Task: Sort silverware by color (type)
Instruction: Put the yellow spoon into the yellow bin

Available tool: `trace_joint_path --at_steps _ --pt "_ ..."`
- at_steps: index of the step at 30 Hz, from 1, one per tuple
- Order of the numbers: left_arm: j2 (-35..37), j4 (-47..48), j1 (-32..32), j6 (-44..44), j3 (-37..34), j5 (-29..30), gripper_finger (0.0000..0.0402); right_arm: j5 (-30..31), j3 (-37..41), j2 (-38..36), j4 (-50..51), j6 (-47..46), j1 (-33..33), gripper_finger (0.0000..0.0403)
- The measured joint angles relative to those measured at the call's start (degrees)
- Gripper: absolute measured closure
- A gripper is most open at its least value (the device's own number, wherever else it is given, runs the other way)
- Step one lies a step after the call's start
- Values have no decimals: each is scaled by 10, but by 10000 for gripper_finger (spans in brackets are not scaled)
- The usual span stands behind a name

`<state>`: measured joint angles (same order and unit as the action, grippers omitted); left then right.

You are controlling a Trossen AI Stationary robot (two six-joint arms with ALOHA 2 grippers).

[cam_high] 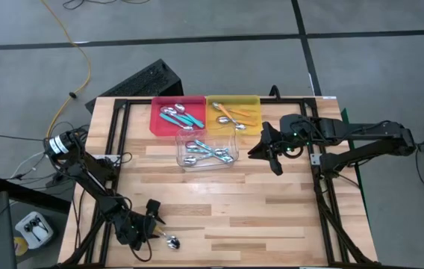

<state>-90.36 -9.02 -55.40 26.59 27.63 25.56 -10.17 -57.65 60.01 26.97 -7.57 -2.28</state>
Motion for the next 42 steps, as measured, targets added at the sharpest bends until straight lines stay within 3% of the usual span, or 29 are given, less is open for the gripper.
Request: trace_joint_path --at_steps 14,27,34,42 --pt "-14 -15 1 -7 0 -21 219 0 0 0 0 0 0 316" --pt "-15 -13 0 -12 -1 -17 374 0 0 0 0 0 0 316" --pt "-4 -6 1 -6 -3 20 376 0 0 0 -2 0 0 316" --pt "56 70 2 -20 -5 67 376 2 0 0 -5 0 -1 316"
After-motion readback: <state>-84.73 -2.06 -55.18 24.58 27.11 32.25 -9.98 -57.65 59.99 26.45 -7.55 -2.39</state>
